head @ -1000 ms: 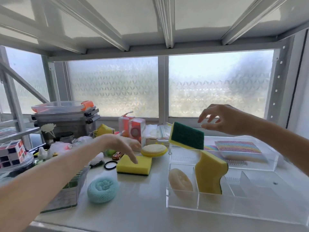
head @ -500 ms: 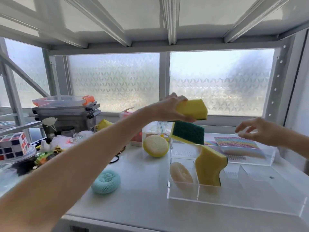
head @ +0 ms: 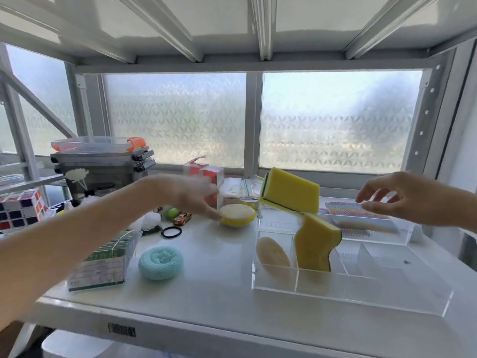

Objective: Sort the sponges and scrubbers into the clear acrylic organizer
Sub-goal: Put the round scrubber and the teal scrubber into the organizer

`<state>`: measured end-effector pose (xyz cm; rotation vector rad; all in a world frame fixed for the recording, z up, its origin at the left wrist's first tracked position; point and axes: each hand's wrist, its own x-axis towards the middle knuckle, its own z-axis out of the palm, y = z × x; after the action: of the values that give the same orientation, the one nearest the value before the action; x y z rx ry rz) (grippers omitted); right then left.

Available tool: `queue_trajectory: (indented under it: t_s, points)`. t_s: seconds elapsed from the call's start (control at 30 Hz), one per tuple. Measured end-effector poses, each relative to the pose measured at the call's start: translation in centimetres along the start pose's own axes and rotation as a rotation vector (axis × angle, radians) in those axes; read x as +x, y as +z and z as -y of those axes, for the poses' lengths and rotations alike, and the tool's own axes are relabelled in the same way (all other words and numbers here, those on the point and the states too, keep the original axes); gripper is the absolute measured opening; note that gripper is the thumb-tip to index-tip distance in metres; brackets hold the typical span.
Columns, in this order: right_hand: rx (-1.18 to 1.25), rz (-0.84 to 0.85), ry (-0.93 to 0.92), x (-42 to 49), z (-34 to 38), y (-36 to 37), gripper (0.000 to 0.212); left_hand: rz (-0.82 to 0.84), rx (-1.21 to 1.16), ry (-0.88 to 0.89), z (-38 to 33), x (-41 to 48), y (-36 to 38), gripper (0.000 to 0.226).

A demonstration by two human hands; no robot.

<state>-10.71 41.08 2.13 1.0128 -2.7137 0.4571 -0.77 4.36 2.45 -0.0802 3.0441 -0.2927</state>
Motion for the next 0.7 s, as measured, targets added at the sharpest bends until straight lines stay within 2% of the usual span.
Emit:
queue_trajectory:
  t_s: [0.07, 0.13, 0.3, 0.43, 0.53, 0.63, 0.7]
  points:
    - [-0.01, 0.02, -0.039, 0.1, 2.5, -0.1, 0.008, 0.243, 0.007, -0.089, 1.8, -2.7, 3.7, 0.092]
    - [-0.013, 0.004, -0.132, 1.5, 6.6, 0.3, 0.01, 0.313, -0.057, -0.149, 3.0, -5.2, 6.9, 0.093]
    - [-0.073, 0.026, -0.306, 7.6, 15.8, 5.1, 0.017, 0.101, -0.136, -0.095, 1.7, -6.6, 9.4, 0.065]
    - [-0.362, 0.234, -0.121, 13.1, 19.9, 12.6, 0.046, -0.03, -0.122, -0.055, 0.0, -8.8, 8.0, 0.067]
    - [-0.56, 0.38, 0.097, 16.1, 20.0, 17.2, 0.055, -0.079, -0.109, -0.009, -0.3, -10.7, 7.4, 0.072]
    - [-0.644, 0.387, 0.136, 17.5, 18.7, 18.9, 0.053, -0.11, -0.137, 0.013, -0.1, -11.9, 7.8, 0.078]
    - [-0.623, 0.265, 0.063, 18.2, 18.3, 18.6, 0.049, -0.164, -0.2, 0.036, 0.0, -12.1, 7.9, 0.069]
